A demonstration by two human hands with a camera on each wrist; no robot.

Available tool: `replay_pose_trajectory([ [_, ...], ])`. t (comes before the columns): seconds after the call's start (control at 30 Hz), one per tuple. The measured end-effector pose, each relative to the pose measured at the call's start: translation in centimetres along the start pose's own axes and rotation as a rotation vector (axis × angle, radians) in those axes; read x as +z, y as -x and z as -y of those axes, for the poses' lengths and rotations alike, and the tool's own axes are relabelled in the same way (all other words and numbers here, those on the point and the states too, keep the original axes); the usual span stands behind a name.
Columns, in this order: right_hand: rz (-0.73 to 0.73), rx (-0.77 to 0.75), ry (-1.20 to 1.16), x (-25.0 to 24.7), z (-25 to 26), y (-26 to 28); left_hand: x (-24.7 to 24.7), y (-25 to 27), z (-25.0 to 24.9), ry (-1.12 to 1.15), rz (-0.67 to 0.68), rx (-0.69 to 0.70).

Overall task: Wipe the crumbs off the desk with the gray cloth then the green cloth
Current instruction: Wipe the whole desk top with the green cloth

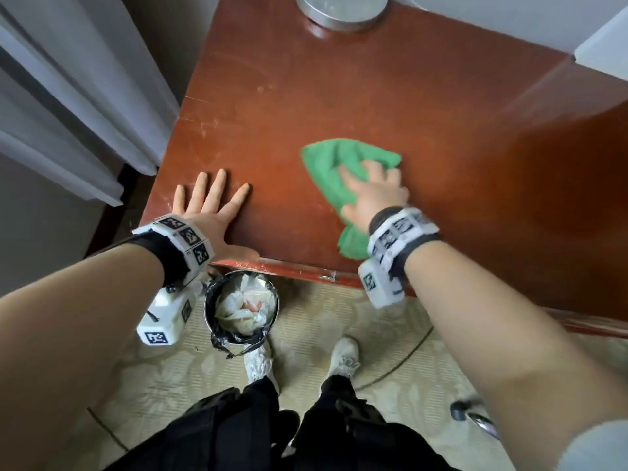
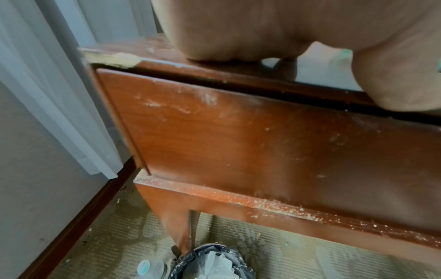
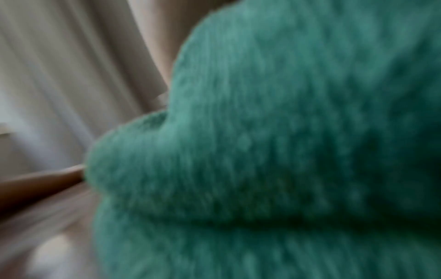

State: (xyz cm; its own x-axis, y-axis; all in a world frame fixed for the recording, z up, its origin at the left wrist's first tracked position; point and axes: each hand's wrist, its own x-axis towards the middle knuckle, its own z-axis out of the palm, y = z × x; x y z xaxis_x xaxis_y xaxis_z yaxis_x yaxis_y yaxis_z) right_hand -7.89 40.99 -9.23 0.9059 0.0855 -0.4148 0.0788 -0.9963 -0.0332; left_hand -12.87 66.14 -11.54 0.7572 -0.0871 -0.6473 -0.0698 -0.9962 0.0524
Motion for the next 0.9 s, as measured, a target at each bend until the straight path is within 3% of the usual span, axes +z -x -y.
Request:
replay_pose_trajectory([
  [0.07,0.057,-0.278,0.035,1.4,3.4,3.1,0.9,0.6,1.4,0.005,-0.060,-0.005],
  [0.13,0.208,-0.510,0.045,2.3,4.9,5.5,2.0,1.5,3.3,0.019,-0.102,-0.058],
  [0.2,0.264,-0.568,-0.017,1.8,4.0,6.1,2.9,2.5,4.8,0.032,-0.105,-0.080],
  [0.27,0.153,-0.401,-0.117,0.4,2.1,5.1,3.6,3.2,5.6,0.032,-0.101,-0.069],
  [0.37,-0.025,0.124,-0.229,-1.5,-1.2,1.6,4.5,3.5,5.7,0.086,-0.155,-0.042],
  [0.43,0.024,0.377,-0.190,-1.6,-1.6,0.1,4.9,3.5,5.8,0.132,-0.174,-0.025],
  [0.47,0.062,0.410,-0.161,-1.2,-0.8,-0.2,5.0,3.7,6.1,0.152,-0.181,-0.019],
  [0.53,0.062,0.280,-0.077,-0.2,2.1,0.1,5.4,4.0,7.0,0.257,-0.213,-0.036],
  [0.63,0.038,-0.204,0.114,1.7,8.3,2.6,5.7,5.1,7.8,0.581,-0.259,-0.126],
  [0.73,0.175,-0.604,0.253,2.3,12.8,4.8,5.5,6.0,8.2,0.768,-0.191,-0.187],
  [0.83,0.169,-0.683,0.240,0.5,12.6,3.6,6.3,5.9,9.6,0.766,-0.172,-0.194],
  [0.9,0.031,-0.496,0.152,-1.2,11.5,0.9,7.3,5.8,10.7,0.785,-0.168,-0.220],
])
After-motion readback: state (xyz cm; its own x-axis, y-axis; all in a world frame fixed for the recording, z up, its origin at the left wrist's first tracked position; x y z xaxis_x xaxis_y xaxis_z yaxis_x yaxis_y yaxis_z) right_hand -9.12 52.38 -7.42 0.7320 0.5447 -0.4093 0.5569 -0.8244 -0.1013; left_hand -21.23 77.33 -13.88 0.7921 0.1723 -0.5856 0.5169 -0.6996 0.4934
